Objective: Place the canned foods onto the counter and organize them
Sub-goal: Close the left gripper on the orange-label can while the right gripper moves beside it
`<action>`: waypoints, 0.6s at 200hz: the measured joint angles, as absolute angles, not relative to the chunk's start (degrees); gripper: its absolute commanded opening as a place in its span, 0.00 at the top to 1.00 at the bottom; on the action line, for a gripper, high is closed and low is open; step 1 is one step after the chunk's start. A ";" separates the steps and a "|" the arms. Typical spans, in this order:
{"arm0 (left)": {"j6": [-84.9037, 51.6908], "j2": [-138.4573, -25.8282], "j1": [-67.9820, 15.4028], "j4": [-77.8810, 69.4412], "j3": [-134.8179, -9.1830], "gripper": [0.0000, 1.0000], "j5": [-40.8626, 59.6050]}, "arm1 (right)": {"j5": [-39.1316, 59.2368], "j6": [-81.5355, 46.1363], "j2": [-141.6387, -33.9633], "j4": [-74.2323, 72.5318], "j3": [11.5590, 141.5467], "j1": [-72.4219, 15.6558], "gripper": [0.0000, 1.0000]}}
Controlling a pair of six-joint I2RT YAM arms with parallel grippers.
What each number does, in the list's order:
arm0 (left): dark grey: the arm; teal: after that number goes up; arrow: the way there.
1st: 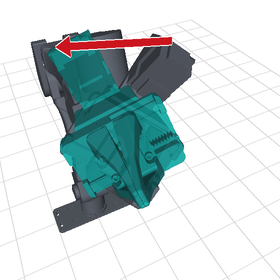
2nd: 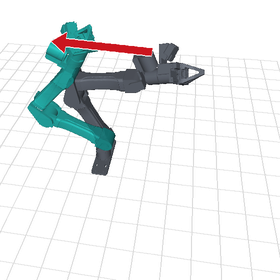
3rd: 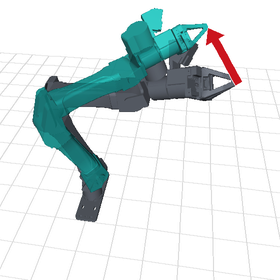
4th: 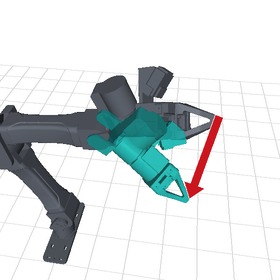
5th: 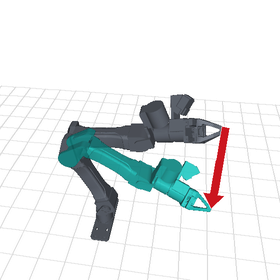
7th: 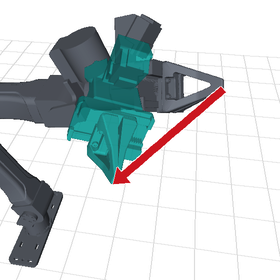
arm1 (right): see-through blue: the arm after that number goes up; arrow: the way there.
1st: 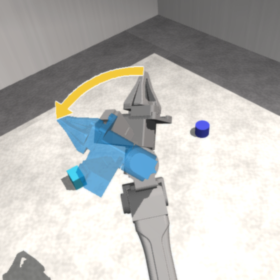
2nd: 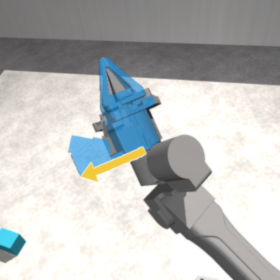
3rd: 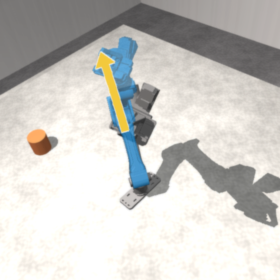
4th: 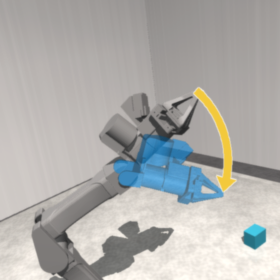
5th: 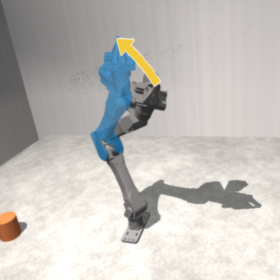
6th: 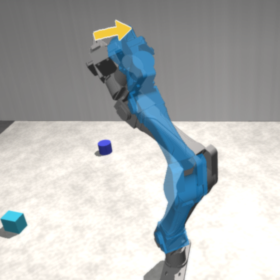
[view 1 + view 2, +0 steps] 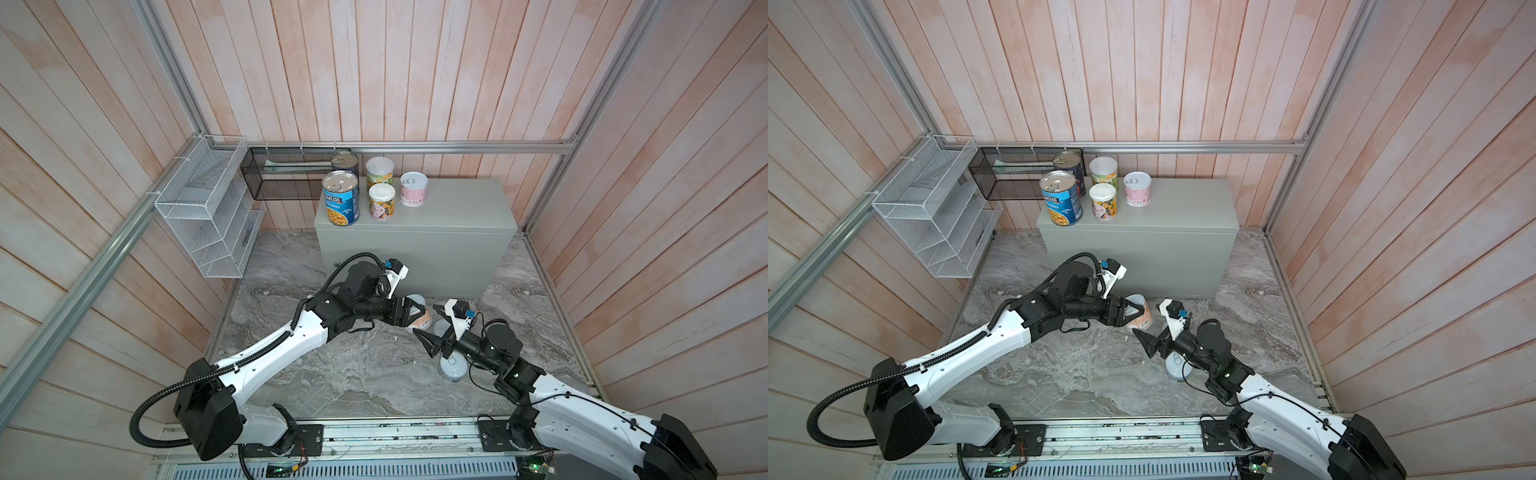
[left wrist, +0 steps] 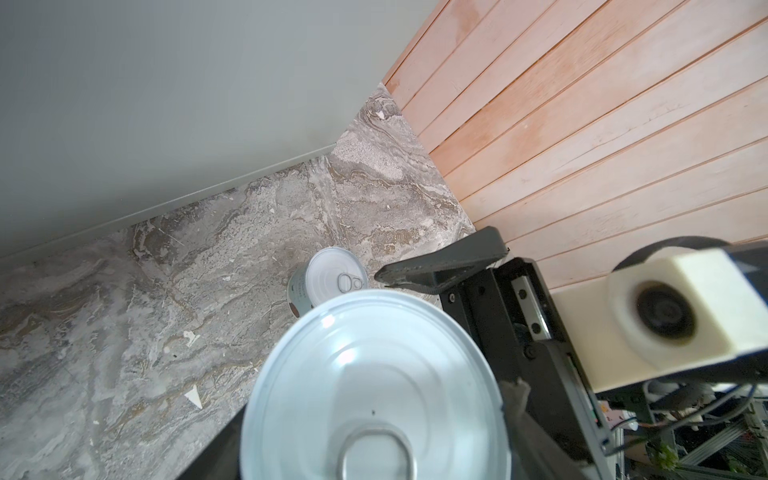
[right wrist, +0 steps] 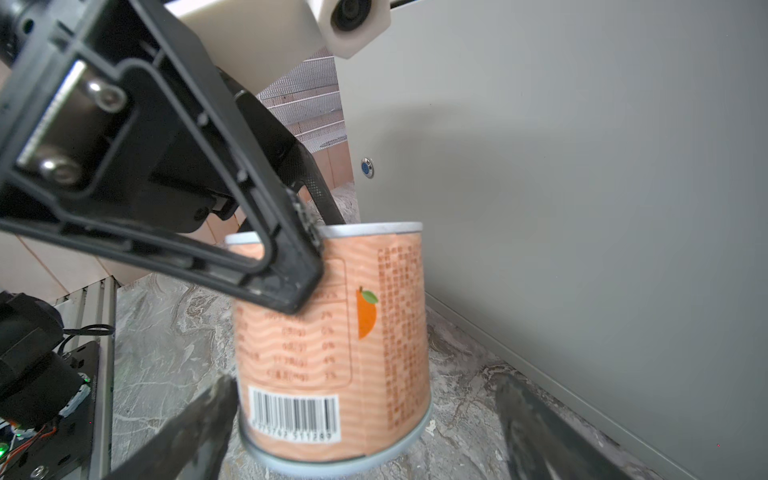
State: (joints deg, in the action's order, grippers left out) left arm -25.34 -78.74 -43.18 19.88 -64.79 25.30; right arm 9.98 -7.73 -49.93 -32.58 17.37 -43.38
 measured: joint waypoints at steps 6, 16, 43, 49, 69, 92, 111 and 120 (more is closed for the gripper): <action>-25.34 -78.74 -43.16 19.66 -64.62 0.38 25.30 | 9.89 -7.73 -50.02 -32.60 17.37 -43.40 0.03; -25.34 -78.74 -43.13 19.55 -64.55 0.38 25.28 | 9.65 -7.75 -50.17 -32.60 17.37 -43.48 0.03; -25.30 -78.74 -43.00 19.00 -64.20 0.38 25.19 | 7.84 -7.68 -50.59 -32.58 17.61 -44.21 0.03; -25.30 -78.74 -42.94 18.85 -64.12 0.38 25.19 | 7.42 -7.62 -50.78 -32.56 17.74 -44.40 0.03; -25.19 -78.74 -42.87 18.74 -64.03 0.38 25.12 | 6.81 -7.27 -51.20 -32.58 17.96 -44.64 0.03; -24.91 -78.74 -42.85 18.85 -64.03 0.38 25.04 | 5.89 -6.44 -51.44 -32.60 18.06 -45.21 0.02; -24.36 -78.74 -42.87 18.92 -64.03 0.38 25.02 | 4.47 -5.19 -52.38 -32.60 18.65 -46.17 0.02; -24.01 -78.74 -42.89 19.07 -64.03 0.38 24.95 | 3.99 -4.49 -53.15 -32.60 19.14 -46.57 0.02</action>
State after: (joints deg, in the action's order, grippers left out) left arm -24.01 -78.74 -42.89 19.07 -64.03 24.95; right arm 3.99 -4.49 -53.15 -32.60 19.14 -46.57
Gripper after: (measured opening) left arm 0.763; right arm 0.980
